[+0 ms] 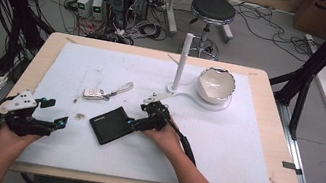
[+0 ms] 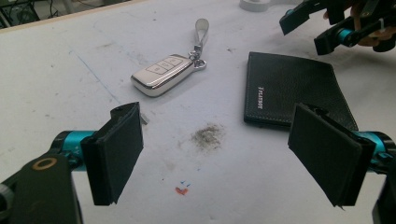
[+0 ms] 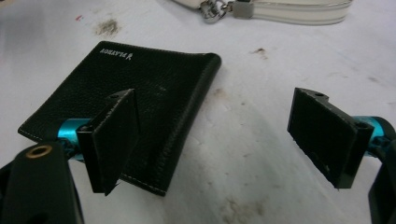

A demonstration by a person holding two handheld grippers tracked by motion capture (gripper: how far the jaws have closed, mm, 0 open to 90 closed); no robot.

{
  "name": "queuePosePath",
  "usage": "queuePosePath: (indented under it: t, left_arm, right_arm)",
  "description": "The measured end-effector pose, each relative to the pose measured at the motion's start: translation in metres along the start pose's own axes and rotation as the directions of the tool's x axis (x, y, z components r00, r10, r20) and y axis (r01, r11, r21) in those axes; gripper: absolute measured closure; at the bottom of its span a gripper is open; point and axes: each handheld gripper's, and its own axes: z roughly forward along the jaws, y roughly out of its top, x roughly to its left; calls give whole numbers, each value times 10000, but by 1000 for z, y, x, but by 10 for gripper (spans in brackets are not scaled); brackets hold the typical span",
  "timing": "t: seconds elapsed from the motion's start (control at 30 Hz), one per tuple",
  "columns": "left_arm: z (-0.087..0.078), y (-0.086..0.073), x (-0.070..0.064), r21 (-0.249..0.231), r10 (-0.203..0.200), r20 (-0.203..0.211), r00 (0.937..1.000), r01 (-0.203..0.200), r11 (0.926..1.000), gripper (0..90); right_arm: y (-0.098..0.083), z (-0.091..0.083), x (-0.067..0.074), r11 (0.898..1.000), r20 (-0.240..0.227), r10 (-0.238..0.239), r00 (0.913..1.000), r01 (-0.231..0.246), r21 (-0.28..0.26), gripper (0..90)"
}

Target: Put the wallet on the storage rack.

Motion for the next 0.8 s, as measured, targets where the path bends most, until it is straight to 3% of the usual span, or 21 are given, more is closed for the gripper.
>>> queuePosePath:
  t: [0.1,0.23,0.3,0.5,0.6,0.8]
  left_arm:
    - [-1,0,0,-16,-27,-17,10000,27,10000,180]
    - [-2,-1,0,-1,-26,-42,10000,26,10000,180]
    - [-2,-1,0,-18,-46,-46,10000,46,10000,180]
    - [-3,-1,0,-13,-55,-55,10000,55,10000,180]
    - [-2,-1,-1,-6,-34,-48,10000,34,10000,180]
    - [-3,-1,-1,-23,-40,-53,10000,40,10000,180]
  right_arm:
    - [1,8,3,9999,-107,-83,9999,85,142,171]
    - [1,17,2,9962,-662,780,9948,-752,431,176]
    - [2,20,2,9964,-607,700,9957,-668,529,199]
    - [3,20,9,9975,-507,146,9986,-110,692,327]
    - [3,19,9,9964,-1009,284,9945,-200,828,475]
    - [1,20,6,9957,-1403,553,9886,-442,813,571]
